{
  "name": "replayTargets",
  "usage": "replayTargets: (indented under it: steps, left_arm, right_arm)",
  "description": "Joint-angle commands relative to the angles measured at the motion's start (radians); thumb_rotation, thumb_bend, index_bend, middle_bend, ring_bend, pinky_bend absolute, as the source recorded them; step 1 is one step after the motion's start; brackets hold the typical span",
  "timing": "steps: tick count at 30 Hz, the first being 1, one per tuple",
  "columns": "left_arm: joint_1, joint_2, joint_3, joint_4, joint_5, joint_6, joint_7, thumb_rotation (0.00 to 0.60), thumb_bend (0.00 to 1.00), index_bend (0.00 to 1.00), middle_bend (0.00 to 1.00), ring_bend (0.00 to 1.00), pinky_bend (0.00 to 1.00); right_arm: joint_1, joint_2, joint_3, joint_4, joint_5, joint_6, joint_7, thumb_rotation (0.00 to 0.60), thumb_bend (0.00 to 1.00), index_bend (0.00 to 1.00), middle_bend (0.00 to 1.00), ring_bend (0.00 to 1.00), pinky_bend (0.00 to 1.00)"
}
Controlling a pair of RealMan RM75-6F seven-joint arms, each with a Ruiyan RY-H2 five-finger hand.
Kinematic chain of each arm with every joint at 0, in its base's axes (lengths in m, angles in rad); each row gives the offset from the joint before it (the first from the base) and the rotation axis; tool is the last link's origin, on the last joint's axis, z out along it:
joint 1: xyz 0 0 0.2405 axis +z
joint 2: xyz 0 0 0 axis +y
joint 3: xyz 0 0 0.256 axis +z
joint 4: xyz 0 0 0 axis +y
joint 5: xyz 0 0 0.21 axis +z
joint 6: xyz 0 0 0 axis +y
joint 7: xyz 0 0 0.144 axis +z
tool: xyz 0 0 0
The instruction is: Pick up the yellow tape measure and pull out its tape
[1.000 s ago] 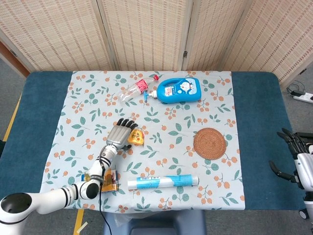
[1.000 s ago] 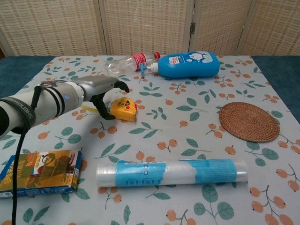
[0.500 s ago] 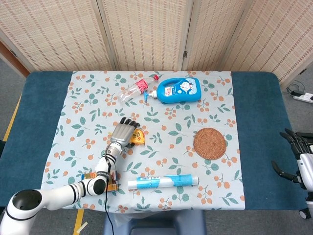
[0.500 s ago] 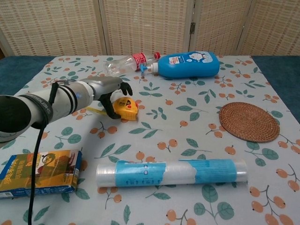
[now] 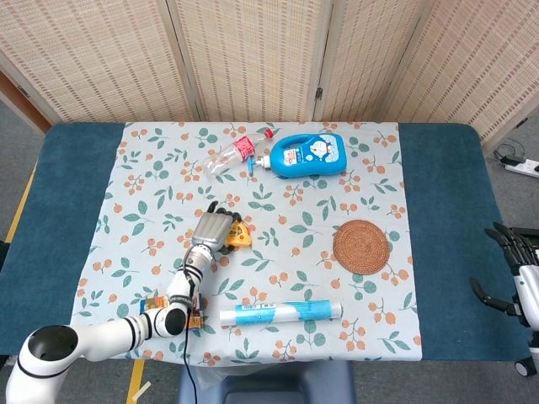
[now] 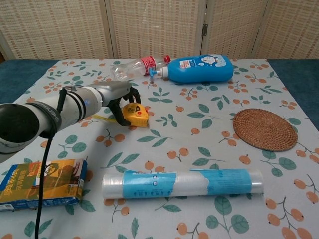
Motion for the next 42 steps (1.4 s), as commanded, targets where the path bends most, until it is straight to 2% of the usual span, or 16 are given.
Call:
replayTargets:
  steps: [1,5,10,16,22,30,38,42]
  left_arm:
    - [0.012,-0.008,-0.018,-0.001,0.005,-0.003,-0.057,0.6,0.34,0.47,0.45,0.31,0.0]
    - [0.04,0.013,-0.032,-0.03,0.026,-0.005,-0.136,0.6,0.36,0.53,0.51,0.37,0.04]
    - [0.103,0.086,-0.037,-0.143,0.092,0.024,-0.246,0.6,0.36,0.54,0.52,0.38,0.05]
    - [0.15,0.177,-0.058,-0.316,0.121,0.06,-0.319,0.6,0.37,0.54,0.52,0.38,0.05]
    - [0.17,0.231,-0.076,-0.477,0.126,0.117,-0.335,0.6,0.37,0.54,0.52,0.38,0.05]
    - [0.164,0.267,-0.09,-0.634,0.092,0.168,-0.314,0.6,0.38,0.54,0.52,0.39,0.05]
    - [0.143,0.264,-0.101,-0.707,0.063,0.224,-0.285,0.6,0.39,0.54,0.52,0.39,0.05]
    - [0.137,0.262,-0.102,-0.718,0.045,0.233,-0.287,0.6,0.39,0.54,0.52,0.39,0.05]
  right_arm:
    - [-0.001,0.001,0.0,-0.003,-0.002,0.003,0.0,0.6,0.4,0.13,0.07,0.08,0.0]
    - [0.0,0.003,0.0,-0.011,-0.015,0.008,-0.003,0.6,0.4,0.13,0.07,0.08,0.0]
    - [0.016,0.012,-0.011,-0.054,-0.059,-0.004,-0.003,0.6,0.4,0.13,0.07,0.08,0.0]
    - [0.075,-0.016,0.008,-0.143,-0.11,-0.038,-0.11,0.6,0.4,0.13,0.06,0.08,0.0]
    - [0.159,-0.098,0.035,-0.236,-0.113,-0.126,-0.251,0.6,0.4,0.11,0.0,0.03,0.0]
    - [0.282,-0.239,0.104,-0.31,-0.025,-0.248,-0.457,0.6,0.4,0.0,0.0,0.01,0.0]
    - [0.381,-0.371,0.174,-0.336,0.127,-0.312,-0.654,0.6,0.4,0.0,0.0,0.0,0.0]
    - [0.412,-0.409,0.191,-0.341,0.174,-0.321,-0.701,0.6,0.4,0.0,0.0,0.0,0.0]
